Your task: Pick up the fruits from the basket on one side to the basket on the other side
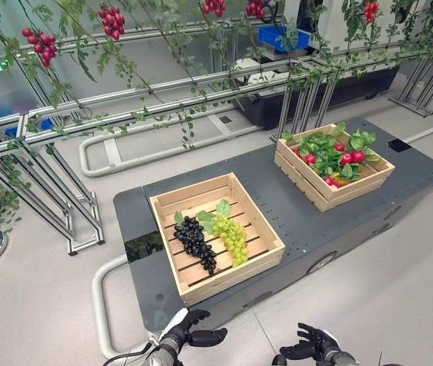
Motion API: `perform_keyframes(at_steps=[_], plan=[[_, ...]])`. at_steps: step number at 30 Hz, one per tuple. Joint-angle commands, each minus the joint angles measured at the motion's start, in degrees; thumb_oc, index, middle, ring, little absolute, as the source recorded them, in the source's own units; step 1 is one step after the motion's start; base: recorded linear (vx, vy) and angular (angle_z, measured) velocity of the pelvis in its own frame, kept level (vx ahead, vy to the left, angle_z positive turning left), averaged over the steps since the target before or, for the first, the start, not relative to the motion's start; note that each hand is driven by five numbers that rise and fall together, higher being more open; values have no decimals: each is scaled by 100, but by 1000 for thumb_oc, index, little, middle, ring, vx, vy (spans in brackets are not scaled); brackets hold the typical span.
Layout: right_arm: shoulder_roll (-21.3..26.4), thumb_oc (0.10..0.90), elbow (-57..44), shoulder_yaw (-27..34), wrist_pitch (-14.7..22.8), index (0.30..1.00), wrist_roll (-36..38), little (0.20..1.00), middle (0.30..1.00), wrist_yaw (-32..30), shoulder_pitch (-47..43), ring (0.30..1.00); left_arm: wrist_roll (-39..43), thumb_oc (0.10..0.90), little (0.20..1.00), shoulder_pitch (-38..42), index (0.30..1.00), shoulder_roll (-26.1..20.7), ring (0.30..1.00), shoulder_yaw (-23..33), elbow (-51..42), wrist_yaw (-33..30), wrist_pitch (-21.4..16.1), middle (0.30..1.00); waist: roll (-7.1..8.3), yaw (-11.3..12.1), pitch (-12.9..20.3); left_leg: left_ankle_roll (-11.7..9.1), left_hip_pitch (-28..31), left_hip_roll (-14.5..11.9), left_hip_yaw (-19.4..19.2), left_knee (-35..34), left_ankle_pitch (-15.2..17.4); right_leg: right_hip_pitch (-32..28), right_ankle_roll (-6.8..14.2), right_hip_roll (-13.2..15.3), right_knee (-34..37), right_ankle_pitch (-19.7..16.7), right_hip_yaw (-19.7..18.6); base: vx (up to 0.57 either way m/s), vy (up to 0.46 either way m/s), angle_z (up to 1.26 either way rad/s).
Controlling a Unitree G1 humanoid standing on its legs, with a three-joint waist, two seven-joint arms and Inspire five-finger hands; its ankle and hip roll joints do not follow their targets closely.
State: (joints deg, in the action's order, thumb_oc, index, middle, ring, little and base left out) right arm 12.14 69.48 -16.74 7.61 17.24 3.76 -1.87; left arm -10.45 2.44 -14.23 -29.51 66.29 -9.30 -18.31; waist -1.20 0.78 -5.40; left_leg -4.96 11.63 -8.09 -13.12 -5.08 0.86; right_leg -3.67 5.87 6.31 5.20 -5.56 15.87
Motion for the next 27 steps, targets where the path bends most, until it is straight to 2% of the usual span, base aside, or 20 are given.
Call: perform_keyframes(at_steps=[1,4,9,15,18,21,27], plan=[[-3,800,238,-204,159,900,-234,900,900,-23,-544,900,86,800,900,422,900,49,900,-80,-34,-423,-710,900,58,-87,-233,298,-65,205,78,8,349,-434,123,317,-20,510,108,0,0,0],[-19,800,248,-223,171,900,-247,900,900,-39,-501,900,376,800,900,400,900,47,900,-22,-84,-146,-877,900,70,-75,-228,301,-64,207,75,8,365,-446,121,317,-20,533,116,0,0,0],[-26,800,269,-230,175,900,-333,900,900,-36,-484,900,407,800,900,404,900,61,900,-81,-170,-1,-1095,900,73,-65,-237,301,-81,200,82,8,383,-444,120,312,-20,553,118,0,0,0],[-12,800,243,-275,206,900,-327,900,900,4,-512,900,938,800,900,392,900,55,900,-105,-522,287,-1587,900,57,-37,-266,280,-76,194,84,8,389,-478,111,314,-20,586,143,0,0,0],[1,800,163,-304,166,900,-272,900,900,-2,-518,900,1212,800,900,369,900,-2,900,-71,-900,530,-1901,900,43,-16,-280,273,-81,205,101,8,398,-496,107,323,-20,603,162,0,0,0],[22,800,97,-314,137,900,-248,900,900,-3,-511,900,1318,800,900,372,900,-116,900,-60,-1360,473,-2188,900,27,1,-297,262,-100,212,116,8,390,-499,105,339,-20,603,185,0,0,0],[111,800,-104,-235,149,900,12,900,900,34,-479,900,1683,800,900,479,900,-563,900,209,-2885,7,-2284,900,-2,86,-375,250,-142,216,183,8,374,-515,74,368,-20,620,264,-7,-1,4]])
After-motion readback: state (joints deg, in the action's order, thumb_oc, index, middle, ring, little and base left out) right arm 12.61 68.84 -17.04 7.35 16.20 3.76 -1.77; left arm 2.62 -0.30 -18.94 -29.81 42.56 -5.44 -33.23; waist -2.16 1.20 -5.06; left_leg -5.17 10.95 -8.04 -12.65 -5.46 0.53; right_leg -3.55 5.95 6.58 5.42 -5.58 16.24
